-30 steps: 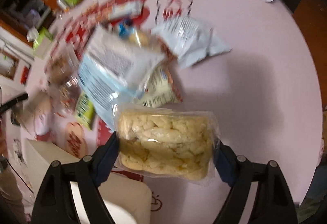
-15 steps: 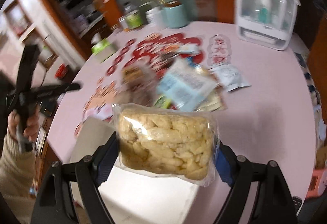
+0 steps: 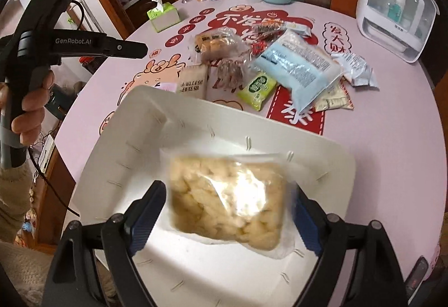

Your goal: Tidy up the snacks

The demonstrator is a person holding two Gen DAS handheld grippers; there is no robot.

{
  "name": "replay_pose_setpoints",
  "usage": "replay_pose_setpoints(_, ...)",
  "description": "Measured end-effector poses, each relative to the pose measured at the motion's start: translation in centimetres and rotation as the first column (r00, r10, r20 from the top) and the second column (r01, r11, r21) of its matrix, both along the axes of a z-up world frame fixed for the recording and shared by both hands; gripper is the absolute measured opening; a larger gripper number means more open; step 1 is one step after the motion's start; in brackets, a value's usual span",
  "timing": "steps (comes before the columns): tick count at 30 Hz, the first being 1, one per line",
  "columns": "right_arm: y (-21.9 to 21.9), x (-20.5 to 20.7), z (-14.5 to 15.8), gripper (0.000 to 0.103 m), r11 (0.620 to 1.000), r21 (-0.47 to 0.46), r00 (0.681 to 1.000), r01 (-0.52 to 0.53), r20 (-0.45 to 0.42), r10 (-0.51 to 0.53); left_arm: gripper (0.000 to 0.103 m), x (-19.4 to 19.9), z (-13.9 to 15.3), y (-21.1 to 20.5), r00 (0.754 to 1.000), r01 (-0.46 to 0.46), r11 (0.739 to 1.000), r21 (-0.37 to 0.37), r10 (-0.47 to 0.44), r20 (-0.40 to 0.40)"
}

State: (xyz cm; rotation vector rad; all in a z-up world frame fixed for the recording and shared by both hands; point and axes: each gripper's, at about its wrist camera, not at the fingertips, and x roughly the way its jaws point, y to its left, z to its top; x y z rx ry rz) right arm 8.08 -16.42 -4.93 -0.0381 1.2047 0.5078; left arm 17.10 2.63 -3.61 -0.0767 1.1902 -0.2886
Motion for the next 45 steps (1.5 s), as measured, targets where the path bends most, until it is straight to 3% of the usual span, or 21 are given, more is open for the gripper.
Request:
replay_pose_setpoints(4,0.4,0.1,-0.3,0.096,1.0,-0.002,1.0,-0.003,0.026,0.003,0.042,0.3,-1.3,0.0,1.0,-0.006,1.0,0.013,0.006,-0.018)
replay_pose_setpoints(6,0.4,0.2,0.0,0.097,1.0,-0.016,0.999,0.004,0.05,-0.004,0.055,0.5,-1.8,0.0,1.0,-0.007,1.0,0.029,0.007,-0.013)
replay_pose_setpoints(8,0.2,0.6,0.4,0.097,1.0,0.011,0.998,0.017,0.056,-0.017,0.061,0.7,-2.1,0.1,1.0,-0.011,0.999,0.041,0.011,-0.008)
replay_pose_setpoints(16,-1.2,4.4,1.7,0.097,0.991,0.063,0.99,0.117,0.077,-0.121,0.062,3.1,-4.2,0.4,0.998,-0.028,0.997,0.077,0.032,-0.045)
replay_pose_setpoints(20,-1.5,7.1,2.3,0.097,0.988,0.042,0.98,0.147,0.126,-0.151,0.064,4.9,-5.8,0.0,0.996,-0.022,0.994,0.109,0.03,-0.079)
replay_pose_setpoints(26,-1.9,13.5,1.1,0.097,0.98,0.039,0.978,0.195,0.07,-0.197,0.064,8.3,-9.7,-0.7,0.977,-0.031,0.981,0.19,0.071,-0.203)
replay_pose_setpoints(30,-0.9,16.9,-0.8,0.097,0.982,-0.026,0.981,0.188,0.045,-0.186,0.064,10.2,-12.0,-0.8,0.945,-0.051,0.979,0.197,0.112,-0.308)
replay_pose_setpoints(37,0.4,18.6,-2.8,0.096,0.986,-0.056,0.987,0.158,0.014,-0.157,0.064,12.3,-14.9,-1.6,0.907,-0.067,0.965,0.255,0.165,-0.387)
replay_pose_setpoints(43,0.6,19.0,-3.5,0.096,0.987,-0.074,0.99,0.144,-0.001,-0.144,0.066,13.1,-15.8,-3.1,0.903,-0.018,0.955,0.298,0.143,-0.406)
replay_pose_setpoints(45,0.6,19.1,-3.7,0.096,0.987,-0.079,0.99,0.142,-0.003,-0.143,0.073,13.3,-16.2,-3.4,0.901,-0.019,0.954,0.301,0.146,-0.407)
